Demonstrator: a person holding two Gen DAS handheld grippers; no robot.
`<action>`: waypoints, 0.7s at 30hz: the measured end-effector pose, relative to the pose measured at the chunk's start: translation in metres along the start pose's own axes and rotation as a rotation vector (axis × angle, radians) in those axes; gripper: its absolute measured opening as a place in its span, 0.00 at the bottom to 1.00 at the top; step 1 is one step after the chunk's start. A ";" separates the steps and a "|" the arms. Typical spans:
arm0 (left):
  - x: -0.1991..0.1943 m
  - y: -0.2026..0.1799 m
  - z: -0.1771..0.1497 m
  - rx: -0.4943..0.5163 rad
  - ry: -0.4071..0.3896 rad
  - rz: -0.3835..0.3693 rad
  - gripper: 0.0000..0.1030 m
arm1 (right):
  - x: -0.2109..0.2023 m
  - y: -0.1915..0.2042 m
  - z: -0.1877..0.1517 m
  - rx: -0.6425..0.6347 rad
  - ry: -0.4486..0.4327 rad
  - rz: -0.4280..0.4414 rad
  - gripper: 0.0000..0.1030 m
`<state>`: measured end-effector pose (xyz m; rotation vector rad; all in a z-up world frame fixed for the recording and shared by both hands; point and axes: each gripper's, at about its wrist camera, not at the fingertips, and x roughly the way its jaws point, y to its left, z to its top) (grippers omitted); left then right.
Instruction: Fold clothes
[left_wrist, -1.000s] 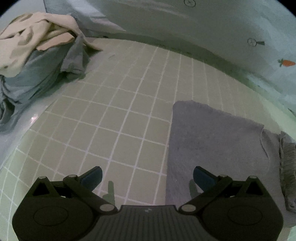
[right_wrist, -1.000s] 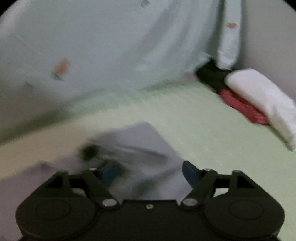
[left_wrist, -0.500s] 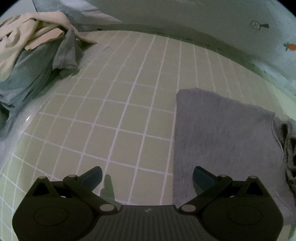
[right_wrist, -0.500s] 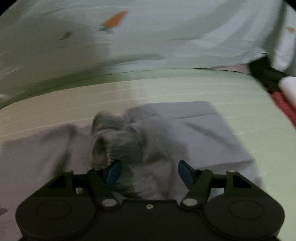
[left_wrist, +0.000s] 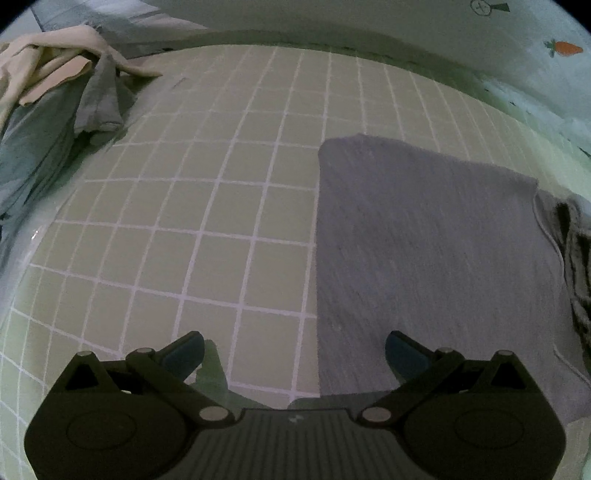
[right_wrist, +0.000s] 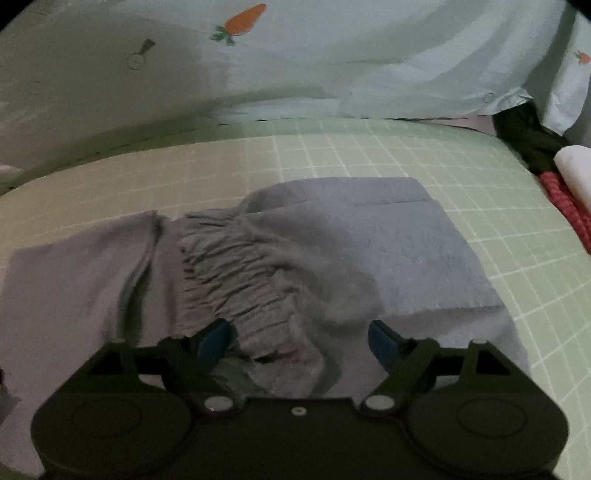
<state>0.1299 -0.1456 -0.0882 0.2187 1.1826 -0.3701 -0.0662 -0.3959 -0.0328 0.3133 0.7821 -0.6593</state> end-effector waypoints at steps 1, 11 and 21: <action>0.000 0.000 -0.002 -0.002 0.005 -0.003 1.00 | -0.001 -0.001 -0.001 0.000 0.007 -0.007 0.85; 0.002 -0.005 -0.013 -0.014 0.009 -0.019 0.99 | -0.021 -0.023 -0.014 0.060 0.071 -0.080 0.97; -0.012 -0.018 -0.006 -0.034 -0.049 -0.107 0.17 | -0.041 -0.059 -0.032 0.090 0.106 -0.161 0.97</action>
